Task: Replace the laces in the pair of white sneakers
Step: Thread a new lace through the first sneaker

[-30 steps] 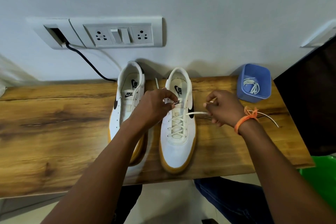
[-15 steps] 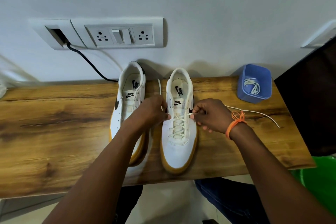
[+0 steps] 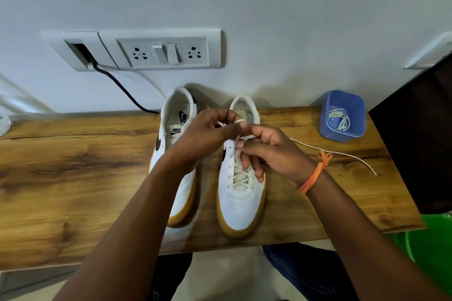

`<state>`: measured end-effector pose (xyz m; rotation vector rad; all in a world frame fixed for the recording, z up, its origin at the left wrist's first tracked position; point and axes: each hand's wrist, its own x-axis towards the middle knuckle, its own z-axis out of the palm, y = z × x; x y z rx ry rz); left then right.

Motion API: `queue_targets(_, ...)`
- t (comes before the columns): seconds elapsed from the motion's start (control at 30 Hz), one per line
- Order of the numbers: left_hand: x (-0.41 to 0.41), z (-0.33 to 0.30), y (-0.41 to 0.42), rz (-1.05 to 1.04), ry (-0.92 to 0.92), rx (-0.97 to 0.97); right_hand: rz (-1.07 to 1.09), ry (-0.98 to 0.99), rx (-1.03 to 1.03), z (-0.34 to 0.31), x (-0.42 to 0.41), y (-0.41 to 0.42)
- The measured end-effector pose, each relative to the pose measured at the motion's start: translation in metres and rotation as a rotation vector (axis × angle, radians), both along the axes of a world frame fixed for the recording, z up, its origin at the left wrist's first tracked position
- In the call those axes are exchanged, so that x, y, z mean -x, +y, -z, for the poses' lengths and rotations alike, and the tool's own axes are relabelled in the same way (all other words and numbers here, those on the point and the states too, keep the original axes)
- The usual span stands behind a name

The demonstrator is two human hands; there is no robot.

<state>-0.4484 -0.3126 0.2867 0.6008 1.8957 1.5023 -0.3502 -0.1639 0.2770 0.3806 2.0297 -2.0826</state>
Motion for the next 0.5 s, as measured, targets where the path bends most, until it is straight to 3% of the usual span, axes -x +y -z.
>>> queue_targets(0.17, 0.000, -0.006, 0.004, -0.232, -0.121, -0.174, 0.121, -0.034, 0.109, 0.001, 0.000, 0.005)
queue_targets(0.2, 0.000, -0.001, 0.005, -0.286, -0.053, -0.113, 0.202, -0.028, 0.160, 0.000, 0.001, 0.012)
queue_targets(0.27, 0.002, 0.015, 0.005, -0.326, 0.272, 0.146, 0.373, -0.010, 0.228, -0.002, 0.002, 0.028)
queue_targets(0.33, -0.001, 0.024, 0.006, -0.248, 0.468, 0.306, 0.508, -0.014, 0.203, -0.002, 0.003, 0.042)
queue_targets(0.5, -0.027, 0.032, 0.020, 0.112, 0.458, 0.275, 0.706, -0.069, 0.208, 0.002, -0.001, 0.064)
